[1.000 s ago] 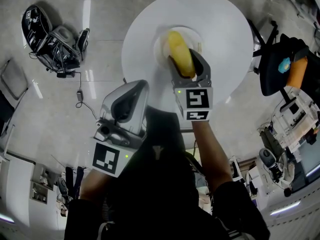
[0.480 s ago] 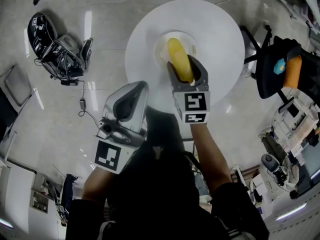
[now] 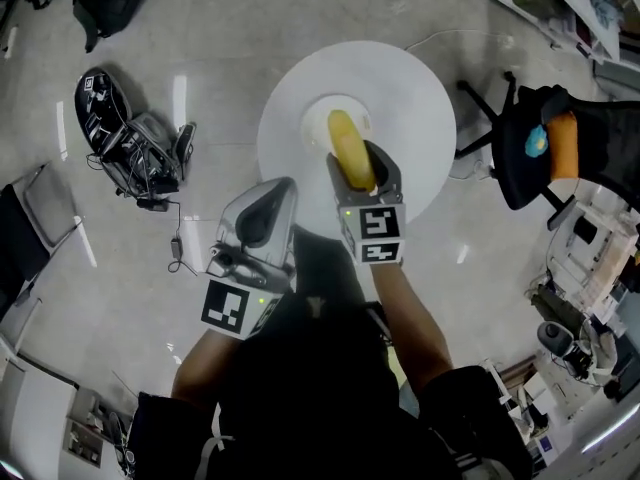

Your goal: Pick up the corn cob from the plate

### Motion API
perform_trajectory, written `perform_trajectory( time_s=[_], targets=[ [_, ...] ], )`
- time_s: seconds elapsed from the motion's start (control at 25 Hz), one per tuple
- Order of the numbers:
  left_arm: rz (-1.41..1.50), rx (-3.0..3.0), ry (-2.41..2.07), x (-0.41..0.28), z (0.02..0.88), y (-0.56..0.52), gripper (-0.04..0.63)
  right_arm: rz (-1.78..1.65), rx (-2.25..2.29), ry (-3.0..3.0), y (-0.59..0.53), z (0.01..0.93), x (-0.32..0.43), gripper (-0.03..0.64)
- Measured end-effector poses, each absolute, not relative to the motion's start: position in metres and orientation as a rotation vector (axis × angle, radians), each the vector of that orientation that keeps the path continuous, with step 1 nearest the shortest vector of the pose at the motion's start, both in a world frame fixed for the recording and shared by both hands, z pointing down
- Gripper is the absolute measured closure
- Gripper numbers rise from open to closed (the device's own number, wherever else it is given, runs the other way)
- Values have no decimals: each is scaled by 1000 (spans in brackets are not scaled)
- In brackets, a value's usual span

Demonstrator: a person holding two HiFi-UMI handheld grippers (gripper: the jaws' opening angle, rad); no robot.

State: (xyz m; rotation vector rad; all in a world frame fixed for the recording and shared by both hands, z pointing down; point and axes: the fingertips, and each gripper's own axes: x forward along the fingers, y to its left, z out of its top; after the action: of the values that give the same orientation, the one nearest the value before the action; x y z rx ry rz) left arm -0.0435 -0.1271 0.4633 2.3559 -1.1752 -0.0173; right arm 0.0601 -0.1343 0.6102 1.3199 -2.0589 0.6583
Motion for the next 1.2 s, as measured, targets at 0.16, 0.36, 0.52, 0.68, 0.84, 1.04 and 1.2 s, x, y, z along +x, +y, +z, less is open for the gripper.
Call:
perform_trajectory(
  time_s=[0.16, 0.36, 0.52, 0.68, 0.84, 1.04, 1.2],
  targets=[
    [-32, 2381, -1142, -42, 440, -111, 589, 653, 1358, -2070, -125, 583, 56, 351],
    [-55, 2415, -1116, -45, 416, -97, 589, 627, 1414, -2076, -119, 551, 51, 351],
    [-72, 2435, -1117, -51, 398, -83, 590, 620, 1446, -2074, -103, 532, 49, 351],
    [-119, 2466, -1128, -59, 375, -74, 590, 594, 1489, -2075, -89, 509, 47, 351],
    [-153, 2506, -1127, -67, 351, -65, 589, 571, 1536, -2069, -74, 486, 43, 351],
    [-193, 2545, -1099, -76, 324, -52, 590, 541, 1604, -2095, -56, 447, 37, 351],
    [-204, 2566, -1088, -82, 314, -41, 590, 508, 1644, -2116, -44, 418, 30, 351]
  ],
)
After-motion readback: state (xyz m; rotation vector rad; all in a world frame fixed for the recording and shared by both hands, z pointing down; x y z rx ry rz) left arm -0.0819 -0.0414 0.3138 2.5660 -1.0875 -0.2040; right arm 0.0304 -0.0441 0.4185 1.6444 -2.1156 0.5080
